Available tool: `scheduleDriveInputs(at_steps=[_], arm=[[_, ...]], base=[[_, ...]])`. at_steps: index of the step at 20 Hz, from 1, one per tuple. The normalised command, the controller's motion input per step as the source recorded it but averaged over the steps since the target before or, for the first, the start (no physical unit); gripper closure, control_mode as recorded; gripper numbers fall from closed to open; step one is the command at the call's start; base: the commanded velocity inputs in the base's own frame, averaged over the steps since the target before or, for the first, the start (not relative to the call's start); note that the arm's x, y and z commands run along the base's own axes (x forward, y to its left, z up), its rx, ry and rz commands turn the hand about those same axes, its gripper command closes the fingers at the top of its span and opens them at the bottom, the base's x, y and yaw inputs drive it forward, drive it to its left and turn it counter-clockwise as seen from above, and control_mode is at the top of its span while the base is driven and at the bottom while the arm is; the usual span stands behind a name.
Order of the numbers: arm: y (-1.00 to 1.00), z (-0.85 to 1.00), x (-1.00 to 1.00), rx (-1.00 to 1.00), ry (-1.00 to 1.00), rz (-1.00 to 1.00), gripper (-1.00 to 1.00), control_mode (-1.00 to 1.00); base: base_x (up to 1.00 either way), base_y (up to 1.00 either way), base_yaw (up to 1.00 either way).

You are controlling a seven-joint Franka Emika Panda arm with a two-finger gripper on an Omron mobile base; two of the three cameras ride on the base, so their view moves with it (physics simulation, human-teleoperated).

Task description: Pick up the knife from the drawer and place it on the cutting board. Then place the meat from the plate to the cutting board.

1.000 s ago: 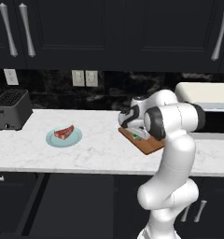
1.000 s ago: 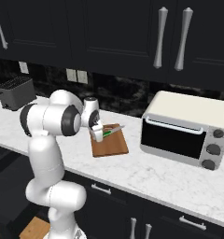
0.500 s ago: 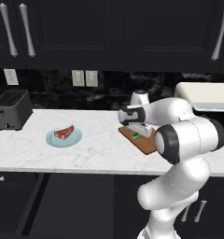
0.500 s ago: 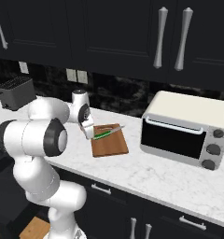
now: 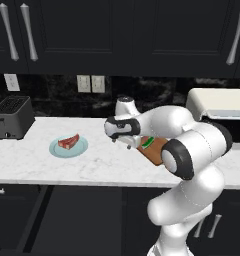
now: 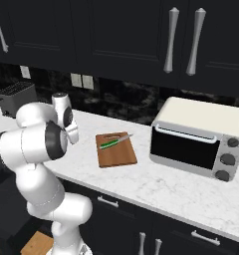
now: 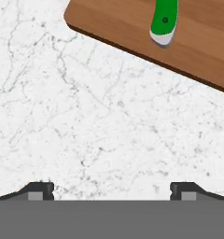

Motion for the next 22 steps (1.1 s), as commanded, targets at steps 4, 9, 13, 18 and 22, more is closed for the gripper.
scheduleDriveInputs(at_steps=[4, 9, 13, 18, 22], arm=[[0.64, 0.0, 0.36, 0.0, 0.02, 0.07, -1.0, -1.0], [0.38, 0.0, 0.11, 0.0, -0.01, 0.03, -1.0, -1.0], [0.21, 0.0, 0.01, 0.02, -0.01, 0.03, -1.0, -1.0], [0.21, -0.02, 0.12, 0.09, -0.01, 0.07, -1.0, -1.0], [0.18, 0.0, 0.2, 0.17, -0.02, 0.1, -1.0, -1.0]], base=[[0.0, 0.0, 0.0], [0.0, 0.0, 0.0], [0.0, 0.0, 0.0], [0.0, 0.0, 0.0], [0.0, 0.0, 0.0]])
